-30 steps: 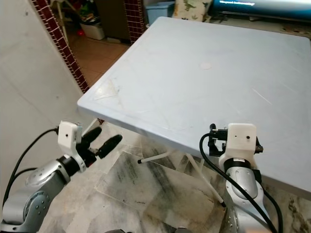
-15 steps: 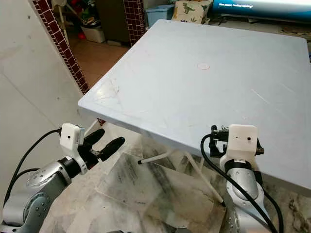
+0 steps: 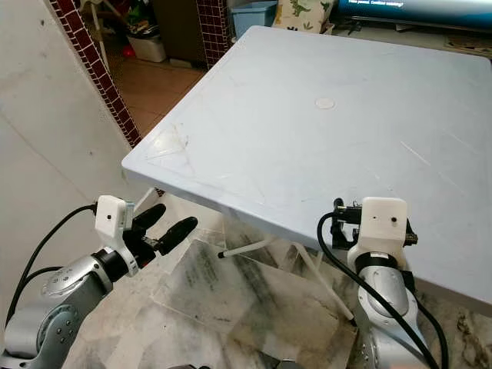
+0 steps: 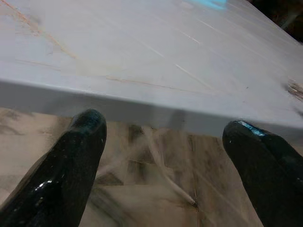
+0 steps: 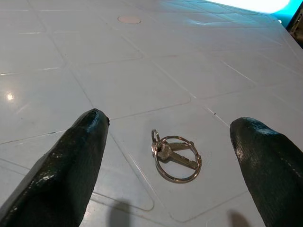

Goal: Hang keys on a hook

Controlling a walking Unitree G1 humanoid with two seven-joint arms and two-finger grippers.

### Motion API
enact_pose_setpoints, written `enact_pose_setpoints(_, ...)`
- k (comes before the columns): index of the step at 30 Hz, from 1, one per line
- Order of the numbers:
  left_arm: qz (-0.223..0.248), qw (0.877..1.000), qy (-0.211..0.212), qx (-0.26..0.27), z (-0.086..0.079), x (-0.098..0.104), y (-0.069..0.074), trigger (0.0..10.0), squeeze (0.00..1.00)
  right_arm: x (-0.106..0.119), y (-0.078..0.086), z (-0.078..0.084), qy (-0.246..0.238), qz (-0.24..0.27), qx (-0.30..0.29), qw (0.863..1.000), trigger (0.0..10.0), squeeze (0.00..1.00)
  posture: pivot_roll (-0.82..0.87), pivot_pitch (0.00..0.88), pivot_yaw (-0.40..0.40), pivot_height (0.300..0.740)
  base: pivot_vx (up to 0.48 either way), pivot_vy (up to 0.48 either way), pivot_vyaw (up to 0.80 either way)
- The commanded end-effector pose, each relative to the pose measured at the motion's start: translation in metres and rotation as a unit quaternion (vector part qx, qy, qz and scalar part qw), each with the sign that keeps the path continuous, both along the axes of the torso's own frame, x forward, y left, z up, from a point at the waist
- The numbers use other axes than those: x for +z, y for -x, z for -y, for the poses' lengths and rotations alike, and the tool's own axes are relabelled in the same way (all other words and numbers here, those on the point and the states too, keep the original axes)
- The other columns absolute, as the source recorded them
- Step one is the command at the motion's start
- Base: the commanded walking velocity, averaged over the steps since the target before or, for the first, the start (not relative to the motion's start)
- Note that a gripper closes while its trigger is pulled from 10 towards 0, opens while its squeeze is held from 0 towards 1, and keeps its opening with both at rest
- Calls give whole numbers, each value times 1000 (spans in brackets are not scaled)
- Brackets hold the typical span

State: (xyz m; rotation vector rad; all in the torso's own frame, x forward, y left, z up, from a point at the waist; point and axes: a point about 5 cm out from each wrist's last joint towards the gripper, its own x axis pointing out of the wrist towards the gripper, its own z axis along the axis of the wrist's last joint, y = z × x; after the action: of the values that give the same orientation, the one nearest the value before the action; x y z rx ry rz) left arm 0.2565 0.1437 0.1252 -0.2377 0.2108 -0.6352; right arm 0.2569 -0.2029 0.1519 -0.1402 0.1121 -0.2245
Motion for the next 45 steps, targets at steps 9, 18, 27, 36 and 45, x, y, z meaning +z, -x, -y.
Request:
enact_pose_setpoints(9, -7, 998, 14, -63, 15, 7, 7, 10000, 0, -11, -19, 10, -11, -23, -2, 1000, 10000, 0, -19, 158, 105, 740, 0, 0, 0)
enact_pose_setpoints(18, -20, 997, 10, -75, 16, 6, 9, 10000, 0, -27, -21, 6, -59, -52, -2, 997, 9961, 0, -23, 156, 102, 740, 0, 0, 0)
enact_pose_setpoints(27, -55, 987, 22, -149, 24, 4, 21, 10000, 0, -32, -23, 6, -69, -65, 3, 995, 0, 0, -18, 154, 102, 740, 0, 0, 0)
enact_pose_setpoints(36, -80, 978, 24, -191, 27, 2, 30, 10000, 0, -37, -22, 2, -70, -82, 10, 994, 0, 0, -16, 151, 105, 740, 0, 0, 0)
enact_pose_setpoints(45, -81, 978, 20, -191, 28, 2, 30, 10000, 0, -41, -21, -8, -58, -102, 38, 992, 0, 0, -20, 145, 96, 740, 0, 0, 0)
